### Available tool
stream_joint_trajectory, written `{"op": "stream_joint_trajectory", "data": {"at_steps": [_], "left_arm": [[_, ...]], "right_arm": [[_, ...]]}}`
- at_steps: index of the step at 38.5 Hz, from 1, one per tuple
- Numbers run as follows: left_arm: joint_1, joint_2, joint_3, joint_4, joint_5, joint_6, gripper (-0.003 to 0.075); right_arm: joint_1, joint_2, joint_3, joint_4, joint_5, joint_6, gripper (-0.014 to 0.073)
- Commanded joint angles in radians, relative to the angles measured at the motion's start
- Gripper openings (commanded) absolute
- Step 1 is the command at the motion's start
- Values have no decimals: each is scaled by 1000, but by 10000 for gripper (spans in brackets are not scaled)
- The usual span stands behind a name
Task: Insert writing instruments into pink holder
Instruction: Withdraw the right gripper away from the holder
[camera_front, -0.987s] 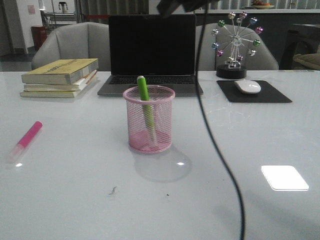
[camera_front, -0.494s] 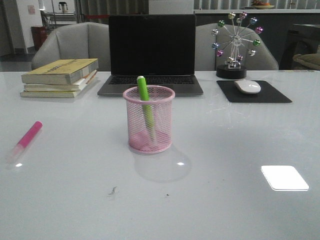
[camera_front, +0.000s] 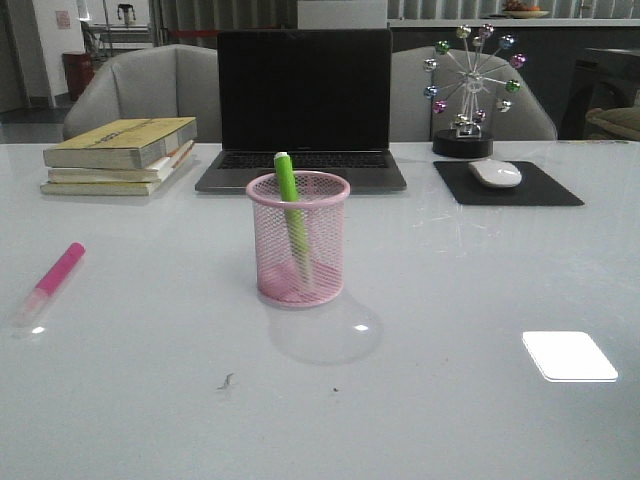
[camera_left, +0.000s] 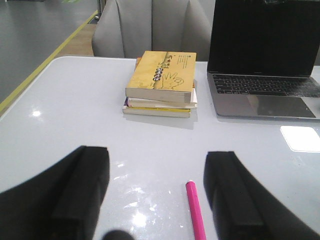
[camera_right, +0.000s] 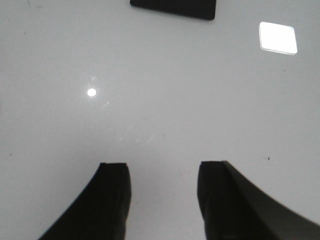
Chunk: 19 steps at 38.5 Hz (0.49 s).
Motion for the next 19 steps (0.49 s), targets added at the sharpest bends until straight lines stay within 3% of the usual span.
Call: {"op": "stream_joint_trajectory", "data": {"at_steps": [1,10,19], "left_arm": [[-6,-5,-38,1,-69,-10,479],[-6,-1,-87,9,12,-10,479],[-6,109,-312,23,216,-10,479]], "right_arm": [[-7,-18,-3,-5,-61,0,435],[-6,-18,1,3,-65,0,435],[-6,-18,1,15,-64,0,435]]}}
